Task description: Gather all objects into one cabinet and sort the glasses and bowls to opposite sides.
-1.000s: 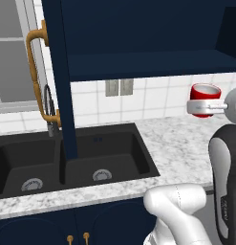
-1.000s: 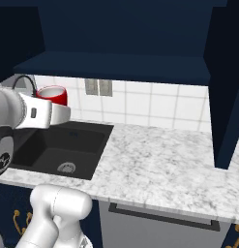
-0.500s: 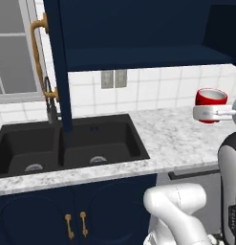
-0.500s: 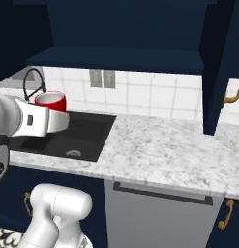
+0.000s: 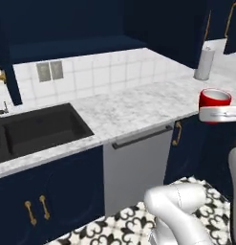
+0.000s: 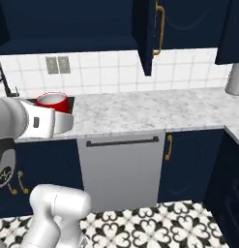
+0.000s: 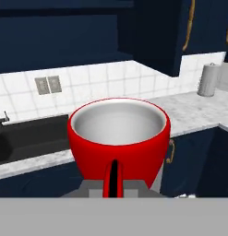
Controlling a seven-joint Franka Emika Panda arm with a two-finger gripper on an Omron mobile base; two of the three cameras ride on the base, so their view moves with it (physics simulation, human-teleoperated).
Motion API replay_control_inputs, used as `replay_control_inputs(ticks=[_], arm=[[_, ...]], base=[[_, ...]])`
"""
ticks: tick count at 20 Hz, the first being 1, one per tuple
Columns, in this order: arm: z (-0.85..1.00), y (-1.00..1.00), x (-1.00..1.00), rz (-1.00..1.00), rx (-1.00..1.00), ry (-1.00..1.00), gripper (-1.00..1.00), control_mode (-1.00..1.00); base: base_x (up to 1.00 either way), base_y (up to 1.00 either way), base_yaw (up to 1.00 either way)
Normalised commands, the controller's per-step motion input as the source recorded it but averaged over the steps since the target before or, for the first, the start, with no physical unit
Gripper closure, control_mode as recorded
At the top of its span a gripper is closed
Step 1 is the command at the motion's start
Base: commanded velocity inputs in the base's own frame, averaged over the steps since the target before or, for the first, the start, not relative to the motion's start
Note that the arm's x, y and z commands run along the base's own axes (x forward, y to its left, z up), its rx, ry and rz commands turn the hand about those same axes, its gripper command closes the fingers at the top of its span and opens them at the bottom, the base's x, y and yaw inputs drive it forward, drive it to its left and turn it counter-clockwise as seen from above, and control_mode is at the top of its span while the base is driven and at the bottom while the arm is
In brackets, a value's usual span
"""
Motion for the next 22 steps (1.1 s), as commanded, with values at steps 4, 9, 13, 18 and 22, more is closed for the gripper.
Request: replay_control_inputs(ticks=[4,9,13,18,22], arm=[[0.00,0.00,0.00,0.00,0.00,0.00,1.00,1.00],[0.00,0.00,0.00,0.00,0.00,0.00,1.00,1.00],[0.00,0.00,0.00,0.00,0.00,0.00,1.00,1.00],[0.00,0.00,0.00,0.00,0.00,0.00,1.00,1.00],[0.00,0.00,0.00,0.00,0.00,0.00,1.00,1.00]], base=[[-0.11,0.00,-1.00],[0.02,0.00,-0.95],[0.45,0.00,-0.70],[0.73,0.26,-0.43],[0.93,0.42,-0.33]])
